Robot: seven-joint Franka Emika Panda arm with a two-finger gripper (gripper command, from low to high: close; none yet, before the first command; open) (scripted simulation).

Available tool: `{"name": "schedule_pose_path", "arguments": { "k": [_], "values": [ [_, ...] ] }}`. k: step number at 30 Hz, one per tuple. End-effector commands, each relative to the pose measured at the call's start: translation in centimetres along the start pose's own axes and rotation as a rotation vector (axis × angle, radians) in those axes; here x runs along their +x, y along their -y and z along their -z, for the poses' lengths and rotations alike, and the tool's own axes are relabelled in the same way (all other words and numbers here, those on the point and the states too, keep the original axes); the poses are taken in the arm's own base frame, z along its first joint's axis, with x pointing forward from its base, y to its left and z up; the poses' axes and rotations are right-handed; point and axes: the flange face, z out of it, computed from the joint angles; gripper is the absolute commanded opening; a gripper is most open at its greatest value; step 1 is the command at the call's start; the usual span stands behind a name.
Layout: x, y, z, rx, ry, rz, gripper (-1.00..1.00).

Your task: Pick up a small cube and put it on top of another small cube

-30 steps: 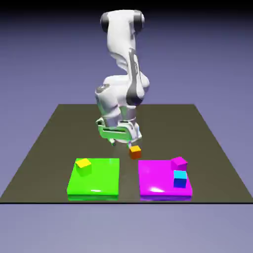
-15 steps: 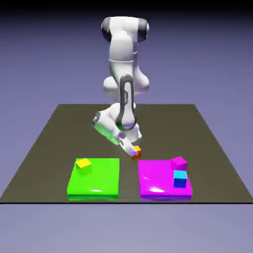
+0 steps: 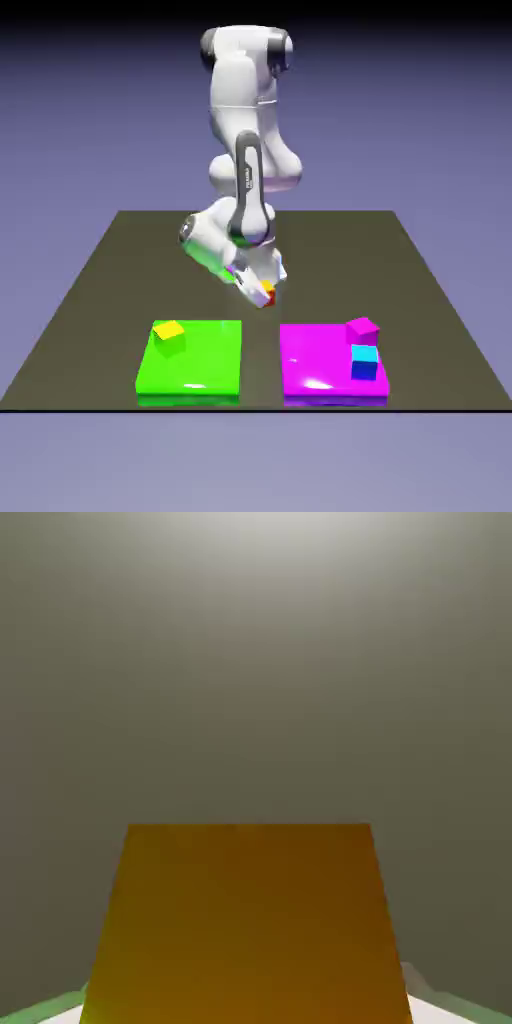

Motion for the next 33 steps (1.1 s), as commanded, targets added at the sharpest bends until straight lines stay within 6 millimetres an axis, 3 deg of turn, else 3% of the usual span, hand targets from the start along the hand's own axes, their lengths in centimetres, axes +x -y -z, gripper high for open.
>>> {"name": "schedule_pose_path", "arguments": {
  "k": [1,12,21,29,33],
  "values": [
    [-0.2,0.7,0.5,-0.015,-0.030,0.072,-1.00],
    [-3.2,7.7,5.9,-0.249,-0.376,0.824,-1.00],
    [-6.5,12.8,11.6,-0.587,-0.695,1.329,-1.00],
    [-11.1,16.5,17.8,-1.029,-0.986,1.628,-1.00],
    [-10.7,16.9,17.7,-1.060,-0.995,1.632,-1.00]
  ]
}}
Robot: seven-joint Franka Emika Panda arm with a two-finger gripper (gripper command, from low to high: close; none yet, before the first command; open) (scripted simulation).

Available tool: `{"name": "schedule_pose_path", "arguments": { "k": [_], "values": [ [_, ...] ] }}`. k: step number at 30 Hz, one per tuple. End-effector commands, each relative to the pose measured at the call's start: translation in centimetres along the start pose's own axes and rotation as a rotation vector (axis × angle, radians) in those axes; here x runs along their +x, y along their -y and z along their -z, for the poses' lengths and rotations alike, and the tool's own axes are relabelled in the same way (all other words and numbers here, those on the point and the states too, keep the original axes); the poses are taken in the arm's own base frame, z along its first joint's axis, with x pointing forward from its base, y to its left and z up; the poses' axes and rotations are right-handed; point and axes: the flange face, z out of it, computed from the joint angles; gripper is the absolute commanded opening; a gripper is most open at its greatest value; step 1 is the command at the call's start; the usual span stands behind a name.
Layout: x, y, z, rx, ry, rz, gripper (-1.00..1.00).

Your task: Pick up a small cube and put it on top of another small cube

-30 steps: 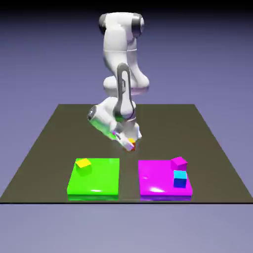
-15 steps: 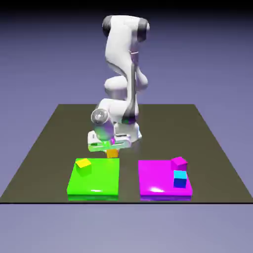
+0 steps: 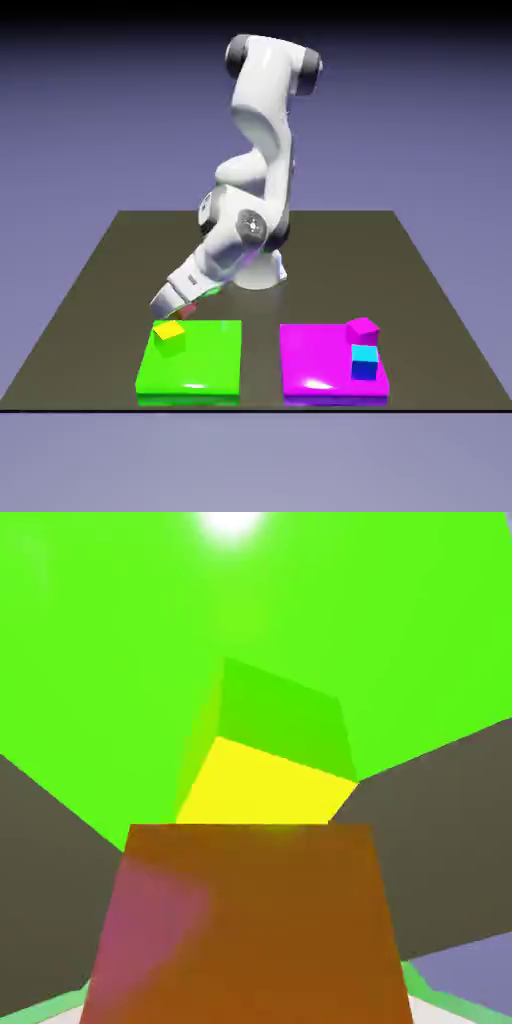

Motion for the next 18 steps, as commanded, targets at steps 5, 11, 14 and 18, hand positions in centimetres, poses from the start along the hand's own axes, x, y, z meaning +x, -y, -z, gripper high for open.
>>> {"name": "schedule_pose_path", "arguments": {
  "k": [5,11,14,18],
  "values": [
    [0.4,0.3,-1.7,-0.005,0.013,0.004,-1.00],
    [0.6,0.6,-3.4,-0.006,0.019,0.007,-1.00],
    [0.7,0.7,-4.1,-0.005,0.018,0.008,-1.00],
    [0.8,0.8,-4.9,-0.003,0.011,0.006,-1.00]
  ]
}}
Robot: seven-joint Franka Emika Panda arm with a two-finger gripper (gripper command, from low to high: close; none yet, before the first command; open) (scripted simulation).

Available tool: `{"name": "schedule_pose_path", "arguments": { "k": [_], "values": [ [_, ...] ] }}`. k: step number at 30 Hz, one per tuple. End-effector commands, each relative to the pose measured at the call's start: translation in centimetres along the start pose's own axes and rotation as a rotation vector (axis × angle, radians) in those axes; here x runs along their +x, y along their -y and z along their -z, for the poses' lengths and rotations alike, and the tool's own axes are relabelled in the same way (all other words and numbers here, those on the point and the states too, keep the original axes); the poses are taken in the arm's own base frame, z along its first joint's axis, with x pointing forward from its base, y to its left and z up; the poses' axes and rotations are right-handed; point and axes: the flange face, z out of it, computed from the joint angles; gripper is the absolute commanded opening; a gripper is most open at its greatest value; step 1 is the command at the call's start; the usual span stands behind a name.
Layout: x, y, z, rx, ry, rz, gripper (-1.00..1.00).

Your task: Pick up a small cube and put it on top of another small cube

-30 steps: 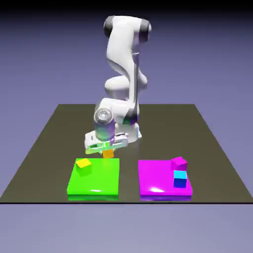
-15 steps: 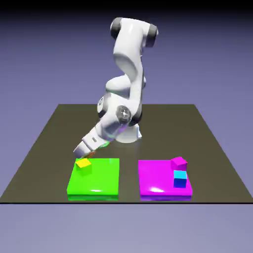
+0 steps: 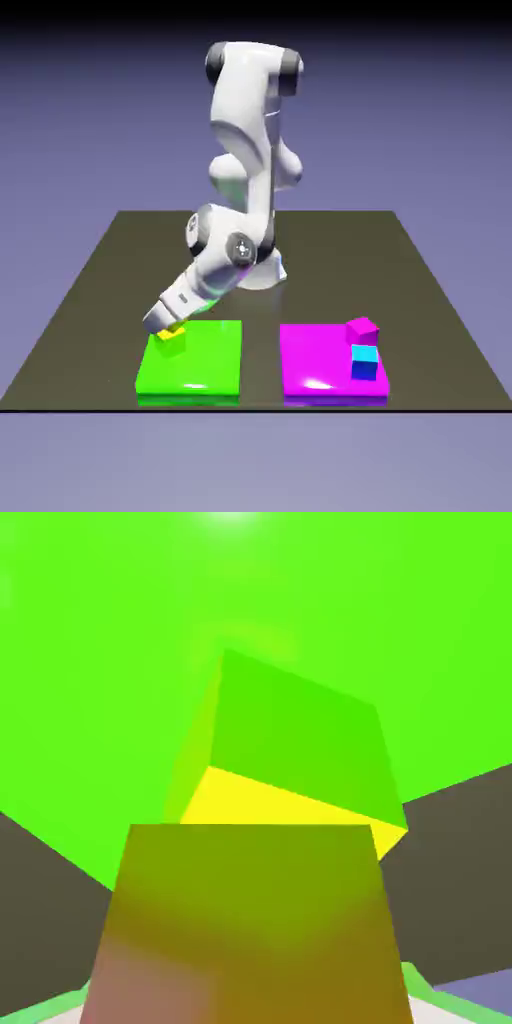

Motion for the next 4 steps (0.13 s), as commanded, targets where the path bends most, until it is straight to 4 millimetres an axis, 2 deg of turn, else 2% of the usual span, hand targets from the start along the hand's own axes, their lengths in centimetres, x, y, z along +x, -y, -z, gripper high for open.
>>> {"name": "schedule_pose_path", "arguments": {
  "k": [1,4],
  "values": [
    [0.02,0.00,-0.16,-0.002,-0.003,-0.001,-1.00],
    [0.04,0.01,-0.59,0.000,-0.012,-0.004,-1.00]
  ]
}}
